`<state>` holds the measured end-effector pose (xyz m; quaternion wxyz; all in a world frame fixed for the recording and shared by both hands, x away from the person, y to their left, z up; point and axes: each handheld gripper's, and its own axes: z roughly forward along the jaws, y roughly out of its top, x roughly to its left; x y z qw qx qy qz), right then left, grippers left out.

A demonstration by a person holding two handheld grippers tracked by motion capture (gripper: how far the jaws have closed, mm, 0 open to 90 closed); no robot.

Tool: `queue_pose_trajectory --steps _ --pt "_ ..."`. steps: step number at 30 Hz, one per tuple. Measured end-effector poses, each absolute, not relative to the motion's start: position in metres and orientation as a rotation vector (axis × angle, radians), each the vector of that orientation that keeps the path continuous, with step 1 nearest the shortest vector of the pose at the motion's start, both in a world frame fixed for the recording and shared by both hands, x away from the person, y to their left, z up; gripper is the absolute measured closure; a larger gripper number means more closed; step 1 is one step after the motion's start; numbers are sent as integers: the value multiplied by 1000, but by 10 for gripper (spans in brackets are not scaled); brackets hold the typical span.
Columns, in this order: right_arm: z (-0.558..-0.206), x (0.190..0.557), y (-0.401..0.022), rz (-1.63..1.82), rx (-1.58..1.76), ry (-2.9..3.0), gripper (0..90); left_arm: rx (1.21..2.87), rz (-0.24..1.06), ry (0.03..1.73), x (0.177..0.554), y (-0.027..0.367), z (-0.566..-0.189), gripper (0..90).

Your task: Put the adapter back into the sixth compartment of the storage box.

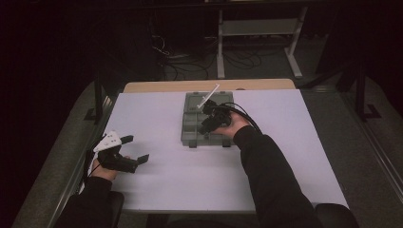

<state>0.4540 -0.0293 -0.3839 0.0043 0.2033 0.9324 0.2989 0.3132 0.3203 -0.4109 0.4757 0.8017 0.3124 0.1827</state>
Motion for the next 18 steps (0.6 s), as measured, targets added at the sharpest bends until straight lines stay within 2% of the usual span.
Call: queue_pose_trajectory --steps 10,18 --pt "-374 453 -44 934 769 2816 153 1960 446 764 313 320 -411 0" --pt "-370 450 -62 920 822 2766 101 1961 443 765 314 320 -411 0"
